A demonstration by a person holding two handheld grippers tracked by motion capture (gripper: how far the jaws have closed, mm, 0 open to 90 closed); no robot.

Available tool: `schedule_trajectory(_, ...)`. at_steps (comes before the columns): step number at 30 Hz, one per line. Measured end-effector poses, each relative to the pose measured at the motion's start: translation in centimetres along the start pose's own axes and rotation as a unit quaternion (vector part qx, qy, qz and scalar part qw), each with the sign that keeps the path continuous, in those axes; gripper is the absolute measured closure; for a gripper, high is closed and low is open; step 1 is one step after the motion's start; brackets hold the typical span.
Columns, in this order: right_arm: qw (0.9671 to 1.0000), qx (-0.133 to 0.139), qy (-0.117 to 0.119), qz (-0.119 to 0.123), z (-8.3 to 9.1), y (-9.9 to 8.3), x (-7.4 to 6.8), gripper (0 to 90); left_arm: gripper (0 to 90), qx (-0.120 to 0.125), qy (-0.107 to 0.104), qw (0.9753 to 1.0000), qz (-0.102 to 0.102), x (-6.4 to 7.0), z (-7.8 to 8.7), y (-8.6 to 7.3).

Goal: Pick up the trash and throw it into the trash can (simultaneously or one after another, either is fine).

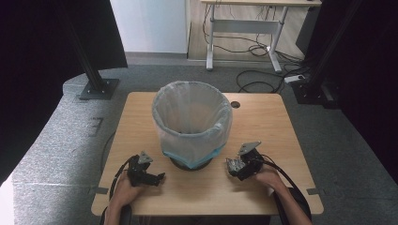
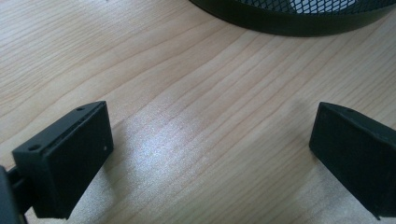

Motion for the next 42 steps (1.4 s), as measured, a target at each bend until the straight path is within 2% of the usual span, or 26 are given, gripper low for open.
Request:
schedule_trajectory(2,1.0,-0.007,0.0,0.002,-0.3,-0.1,0.1,7.6,0.0,0.0,0.0,1.0,0.0,0.0,0.0,0.0)
schedule_trajectory(4,0.9999,-0.007,0.009,0.002,-0.4,-0.2,0.0,13.8,0.0,0.0,0.0,1.0,0.0,0.0,0.0,0.0)
schedule_trajectory(6,0.9999,-0.006,0.009,0.001,-0.3,-0.1,0.0,15.8,0.0,0.0,0.0,1.0,0.0,0.0,0.0,0.0)
schedule_trajectory(9,1.0,-0.007,0.0,0.002,-0.2,-0.1,0.0,18.8,0.0,0.0,0.0,1.0,0.0,0.0,0.0,0.0)
schedule_trajectory(12,0.9998,-0.009,-0.009,-0.012,0.0,-0.2,0.1,22.4,0.0,0.0,0.0,1.0,0.0,0.0,0.0,0.0)
schedule_trajectory(22,0.9992,-0.014,-0.027,-0.024,0.6,-0.2,0.2,24.2,0.0,0.0,0.0,1.0,0.0,0.0,0.0,0.0)
schedule_trajectory(26,0.9991,-0.009,-0.025,-0.032,1.2,0.0,0.2,24.1,0.0,0.0,0.0,1.0,0.0,0.0,0.0,0.0)
schedule_trajectory(31,0.9985,-0.019,-0.035,-0.036,2.3,0.0,0.3,24.1,0.0,0.0,0.0,1.0,0.001,0.0,0.0,0.0)
schedule_trajectory(42,0.9976,-0.017,-0.048,-0.048,4.3,0.8,0.1,24.2,0.0,-0.001,0.0,1.0,0.0,0.0,0.0,0.0)
Point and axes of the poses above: each handheld gripper's, and its own axes: z roughly backward along the jaws, y roughly out of its top, x roughly to its right, the point moved 6 cm from there along -z, roughly forward along the jaws, and after that the axes turned 6 degrees about y, right-handed, at the moved point
